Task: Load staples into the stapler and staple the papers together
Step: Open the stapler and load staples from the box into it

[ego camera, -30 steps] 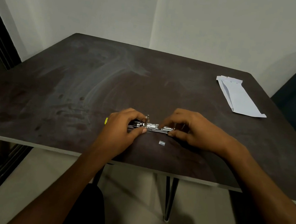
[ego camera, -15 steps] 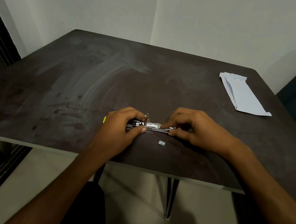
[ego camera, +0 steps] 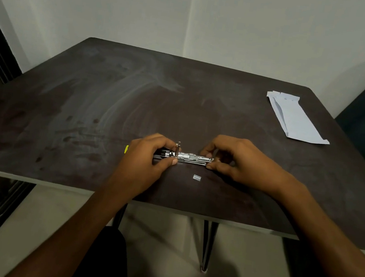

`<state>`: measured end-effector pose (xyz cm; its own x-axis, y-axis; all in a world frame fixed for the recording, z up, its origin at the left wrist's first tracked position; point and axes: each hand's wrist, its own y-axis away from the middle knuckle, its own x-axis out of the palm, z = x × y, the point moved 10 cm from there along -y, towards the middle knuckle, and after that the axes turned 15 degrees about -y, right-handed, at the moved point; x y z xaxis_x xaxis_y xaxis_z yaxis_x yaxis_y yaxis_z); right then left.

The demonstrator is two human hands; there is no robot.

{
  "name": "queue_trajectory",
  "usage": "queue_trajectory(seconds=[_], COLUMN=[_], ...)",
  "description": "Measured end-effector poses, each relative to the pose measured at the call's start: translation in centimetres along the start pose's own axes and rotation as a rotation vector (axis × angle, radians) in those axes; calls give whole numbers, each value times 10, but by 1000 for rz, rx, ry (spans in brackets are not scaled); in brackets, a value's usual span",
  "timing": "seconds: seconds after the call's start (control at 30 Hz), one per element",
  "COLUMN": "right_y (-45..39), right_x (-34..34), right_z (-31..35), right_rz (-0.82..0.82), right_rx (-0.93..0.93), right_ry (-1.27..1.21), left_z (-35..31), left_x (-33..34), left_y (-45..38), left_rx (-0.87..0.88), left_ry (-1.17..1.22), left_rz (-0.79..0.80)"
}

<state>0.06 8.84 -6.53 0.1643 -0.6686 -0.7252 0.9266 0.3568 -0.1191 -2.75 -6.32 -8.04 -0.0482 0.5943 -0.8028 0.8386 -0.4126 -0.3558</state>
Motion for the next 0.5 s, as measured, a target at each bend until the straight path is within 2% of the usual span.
queue_trajectory(seconds=[0.27,0.5], right_y=[2,0], right_x=[4,7], right_z=[-2,-2], right_rz=[-16,47], right_rx=[-62,-72], right_ry=[23,-17], left_z=[0,2], left_x=[-2,-2], left_y=[0,0], left_rx=[13,8], left_ry=[-13,15], left_rz=[-19,-11])
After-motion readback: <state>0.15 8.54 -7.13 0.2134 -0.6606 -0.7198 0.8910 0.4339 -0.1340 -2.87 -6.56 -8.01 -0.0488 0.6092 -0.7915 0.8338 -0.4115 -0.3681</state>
